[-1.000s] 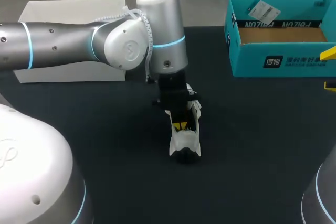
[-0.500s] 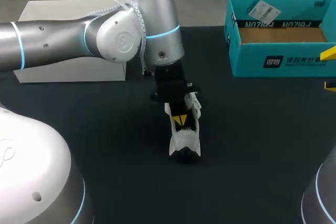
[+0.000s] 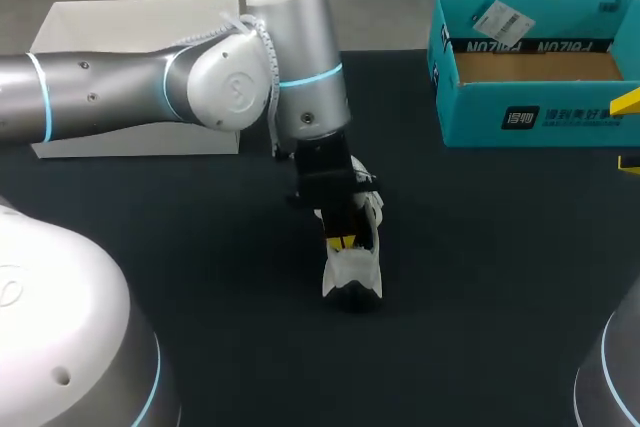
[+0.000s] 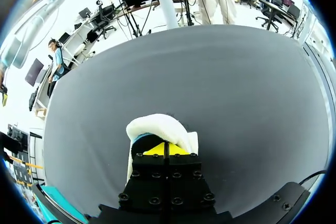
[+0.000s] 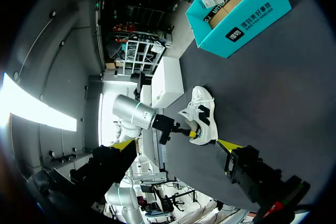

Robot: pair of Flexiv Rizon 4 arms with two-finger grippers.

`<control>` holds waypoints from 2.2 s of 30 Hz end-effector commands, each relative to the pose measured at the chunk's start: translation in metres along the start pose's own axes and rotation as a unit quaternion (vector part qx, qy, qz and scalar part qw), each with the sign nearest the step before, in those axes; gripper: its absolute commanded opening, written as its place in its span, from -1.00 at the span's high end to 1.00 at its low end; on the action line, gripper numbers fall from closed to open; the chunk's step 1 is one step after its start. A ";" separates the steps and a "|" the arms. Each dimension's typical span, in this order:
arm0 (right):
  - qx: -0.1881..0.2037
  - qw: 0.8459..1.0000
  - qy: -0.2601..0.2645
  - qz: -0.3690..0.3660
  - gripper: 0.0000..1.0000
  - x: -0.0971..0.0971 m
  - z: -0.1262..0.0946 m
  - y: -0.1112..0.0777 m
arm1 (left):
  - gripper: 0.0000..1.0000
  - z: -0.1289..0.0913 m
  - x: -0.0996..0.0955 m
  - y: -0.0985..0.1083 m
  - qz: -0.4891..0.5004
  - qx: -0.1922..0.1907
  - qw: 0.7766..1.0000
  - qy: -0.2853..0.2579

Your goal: Take the shoe out of the shoebox, open the shoe tongue, remove and reinsert the insole, then place the shoe into the shoebox

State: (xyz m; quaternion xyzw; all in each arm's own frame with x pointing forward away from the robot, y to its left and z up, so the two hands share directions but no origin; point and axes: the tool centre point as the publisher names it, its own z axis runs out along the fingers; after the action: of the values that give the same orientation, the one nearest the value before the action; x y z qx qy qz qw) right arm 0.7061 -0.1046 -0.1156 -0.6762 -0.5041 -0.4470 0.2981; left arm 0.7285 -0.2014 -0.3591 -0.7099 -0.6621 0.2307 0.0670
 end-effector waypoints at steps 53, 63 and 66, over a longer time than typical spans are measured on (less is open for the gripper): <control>-0.002 1.000 -0.001 0.000 -1.00 0.000 0.000 -0.002 | 1.00 0.002 0.001 0.045 0.037 -0.175 0.982 0.067; -0.002 1.000 -0.001 0.000 -1.00 0.000 0.000 -0.002 | 1.00 0.026 -0.007 0.031 0.059 -0.149 0.985 0.063; -0.002 1.000 -0.001 0.000 -1.00 0.000 0.000 -0.002 | 1.00 0.034 -0.007 0.036 0.055 -0.147 0.986 0.063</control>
State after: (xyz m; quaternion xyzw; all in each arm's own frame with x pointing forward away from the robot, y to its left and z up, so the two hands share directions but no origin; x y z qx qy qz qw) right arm 0.7061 -0.1046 -0.1156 -0.6762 -0.5041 -0.4470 0.2981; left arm 0.7453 -0.2132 -0.3903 -0.7621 -0.6417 0.0854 -0.0104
